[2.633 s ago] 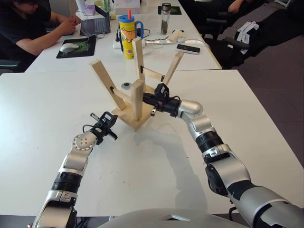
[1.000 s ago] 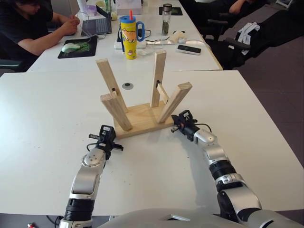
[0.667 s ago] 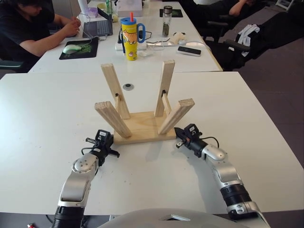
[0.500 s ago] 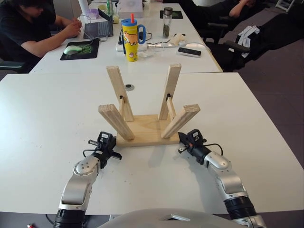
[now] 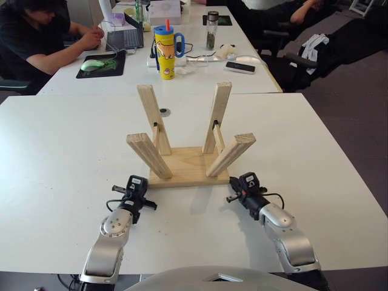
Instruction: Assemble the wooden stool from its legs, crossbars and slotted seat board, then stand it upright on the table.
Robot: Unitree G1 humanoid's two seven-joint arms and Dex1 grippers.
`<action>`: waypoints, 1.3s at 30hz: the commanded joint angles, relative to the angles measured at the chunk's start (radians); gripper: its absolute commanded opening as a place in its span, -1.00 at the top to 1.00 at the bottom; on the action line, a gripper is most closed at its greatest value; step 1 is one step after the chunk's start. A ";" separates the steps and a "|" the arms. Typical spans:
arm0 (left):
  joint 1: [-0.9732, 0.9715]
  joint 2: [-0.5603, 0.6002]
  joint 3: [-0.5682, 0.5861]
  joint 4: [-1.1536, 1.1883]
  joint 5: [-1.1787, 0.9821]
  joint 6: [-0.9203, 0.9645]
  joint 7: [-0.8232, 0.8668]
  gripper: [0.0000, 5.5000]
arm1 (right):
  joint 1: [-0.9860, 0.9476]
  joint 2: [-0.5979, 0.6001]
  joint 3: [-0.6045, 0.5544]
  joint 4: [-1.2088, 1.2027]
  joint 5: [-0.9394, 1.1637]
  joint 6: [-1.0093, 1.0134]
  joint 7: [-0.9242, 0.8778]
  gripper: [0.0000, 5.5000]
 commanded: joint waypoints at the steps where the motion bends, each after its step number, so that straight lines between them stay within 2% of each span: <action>1: -0.027 0.004 -0.100 0.044 -0.039 0.076 -0.108 0.99 | -0.021 0.025 0.076 0.007 0.007 0.044 0.032 1.00; 6: -0.058 -0.022 -0.122 -0.059 -0.182 0.033 -0.228 0.99 | -0.022 0.013 0.109 -0.072 0.084 0.036 0.127 1.00; 12: -0.122 -0.017 -0.087 -0.256 -0.337 0.127 -0.252 0.99 | -0.083 -0.029 0.073 -0.250 0.228 0.139 0.186 1.00; 22: -0.227 0.126 0.027 -0.416 -0.487 0.319 -0.323 0.99 | -0.174 -0.095 -0.059 -0.453 0.505 0.395 0.202 1.00; 31: -0.240 0.245 0.126 -0.470 -0.621 0.419 -0.396 0.99 | -0.217 -0.130 -0.172 -0.517 0.680 0.515 0.180 1.00; 34: -0.227 0.281 0.128 -0.403 -0.561 0.363 -0.402 0.99 | -0.213 -0.148 -0.166 -0.479 0.602 0.455 0.163 1.00; 37: -0.214 0.296 0.122 -0.293 -0.431 0.228 -0.370 0.99 | -0.188 -0.190 -0.138 -0.379 0.427 0.313 0.142 1.00; 39: -0.189 0.293 0.162 -0.209 -0.388 0.117 -0.364 0.89 | -0.142 -0.237 -0.129 -0.276 0.305 0.158 0.151 1.00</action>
